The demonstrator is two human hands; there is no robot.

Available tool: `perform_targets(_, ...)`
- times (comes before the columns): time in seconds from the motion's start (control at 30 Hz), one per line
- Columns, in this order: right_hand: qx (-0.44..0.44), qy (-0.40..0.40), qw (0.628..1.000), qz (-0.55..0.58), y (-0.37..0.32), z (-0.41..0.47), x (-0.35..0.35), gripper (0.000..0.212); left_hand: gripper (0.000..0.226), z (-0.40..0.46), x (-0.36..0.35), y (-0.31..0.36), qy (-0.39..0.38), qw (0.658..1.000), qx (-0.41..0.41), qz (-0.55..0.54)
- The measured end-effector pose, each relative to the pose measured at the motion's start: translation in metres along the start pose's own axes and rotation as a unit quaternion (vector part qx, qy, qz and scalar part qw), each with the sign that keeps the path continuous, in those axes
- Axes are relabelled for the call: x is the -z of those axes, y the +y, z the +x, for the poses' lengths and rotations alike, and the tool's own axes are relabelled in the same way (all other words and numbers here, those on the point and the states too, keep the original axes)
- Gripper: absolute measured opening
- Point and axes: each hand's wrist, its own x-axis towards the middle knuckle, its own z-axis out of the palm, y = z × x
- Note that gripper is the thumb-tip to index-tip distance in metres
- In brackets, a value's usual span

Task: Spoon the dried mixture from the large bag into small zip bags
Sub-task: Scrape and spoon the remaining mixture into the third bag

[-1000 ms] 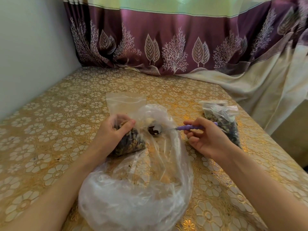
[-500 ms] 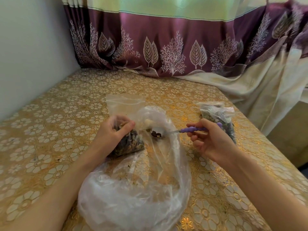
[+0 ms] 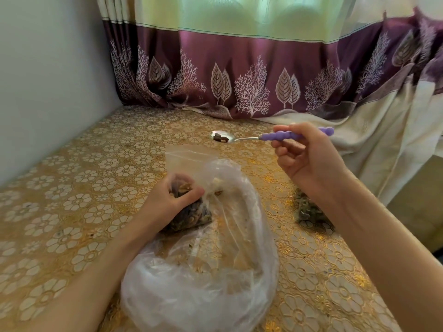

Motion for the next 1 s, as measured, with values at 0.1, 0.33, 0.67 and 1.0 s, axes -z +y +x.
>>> perform_targets(0.1, 0.024, -0.042, 0.998, -0.033, 0.000, -0.001, -0.014, 0.016, 0.035, 0.001, 0.000, -0.001, -0.004, 1.000, -0.002, 0.000)
perform_targets(0.33, 0.045, -0.147, 0.980, -0.129, 0.010, -0.005, -0.022, 0.021, 0.031, 0.003, 0.002, -0.003, -0.009, 1.000, -0.014, -0.008)
perform_targets(0.67, 0.082, 0.017, 0.991, -0.103, 0.008, -0.009, 0.007, 0.026, 0.042, 0.003, 0.002, -0.003, -0.015, 0.999, 0.014, -0.035)
perform_targets(1.0, 0.103, 0.089, 0.969, -0.204, 0.042, -0.019, 0.035, 0.031, 0.035, 0.004, 0.001, -0.006, -0.004, 1.000, 0.006, -0.023)
